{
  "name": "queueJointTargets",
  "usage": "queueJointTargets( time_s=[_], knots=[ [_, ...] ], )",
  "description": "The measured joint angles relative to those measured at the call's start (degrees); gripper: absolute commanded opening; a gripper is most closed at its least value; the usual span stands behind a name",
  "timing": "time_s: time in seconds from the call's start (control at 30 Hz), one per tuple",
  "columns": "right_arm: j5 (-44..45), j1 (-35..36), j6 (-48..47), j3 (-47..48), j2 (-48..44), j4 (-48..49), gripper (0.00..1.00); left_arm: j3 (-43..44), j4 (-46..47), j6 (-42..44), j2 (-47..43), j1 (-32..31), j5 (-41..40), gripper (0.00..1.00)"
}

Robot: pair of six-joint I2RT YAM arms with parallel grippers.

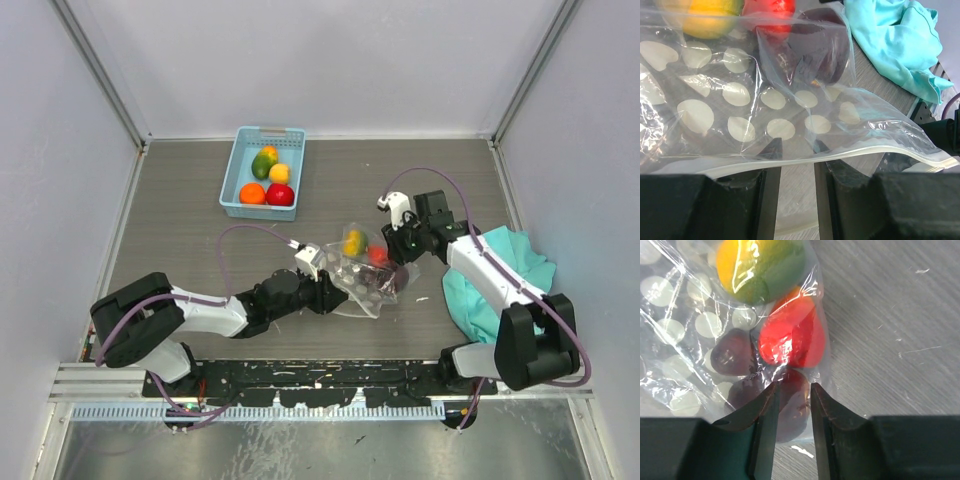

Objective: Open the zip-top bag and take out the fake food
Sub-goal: Pick up the fake fruit from the zipper food storage bag.

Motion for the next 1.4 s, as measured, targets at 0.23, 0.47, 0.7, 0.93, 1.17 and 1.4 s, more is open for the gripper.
queueJointTargets(
  time_s=[0.23, 0.47, 0.7, 0.93, 1.17, 1.4],
  knots=[
    [0.0, 0.0, -1.62, 0.22, 6.25, -1.68, 0.28, 0.0, 0.55, 0.04, 0.85, 0.0, -0.02, 0.34],
    [-1.51, 0.09, -3.3, 1.97, 10.21, -2.99, 0.24, 0.24, 0.94, 0.02, 2.75, 0.0, 0.0, 0.35],
    [-3.74, 0.28, -5.4, 2.91, 12.24, -5.11, 0.24, 1.2, 1.03, -0.04, 4.85, 0.0, 0.0, 0.38],
    [-6.82, 1.05, -7.04, 3.21, 13.0, -7.48, 0.26, 2.91, 0.96, -0.09, 6.49, 0.0, 0.0, 0.46],
    [-8.87, 1.51, -8.07, 4.24, 14.84, -8.59, 0.39, 4.74, 0.31, -0.24, 7.28, 0.0, 0.02, 0.51],
    [-10.93, 0.9, -9.16, 4.24, 7.41, -10.49, 0.59, 4.74, -0.61, -1.92, 7.1, 0.02, 0.98, 0.49]
  ],
)
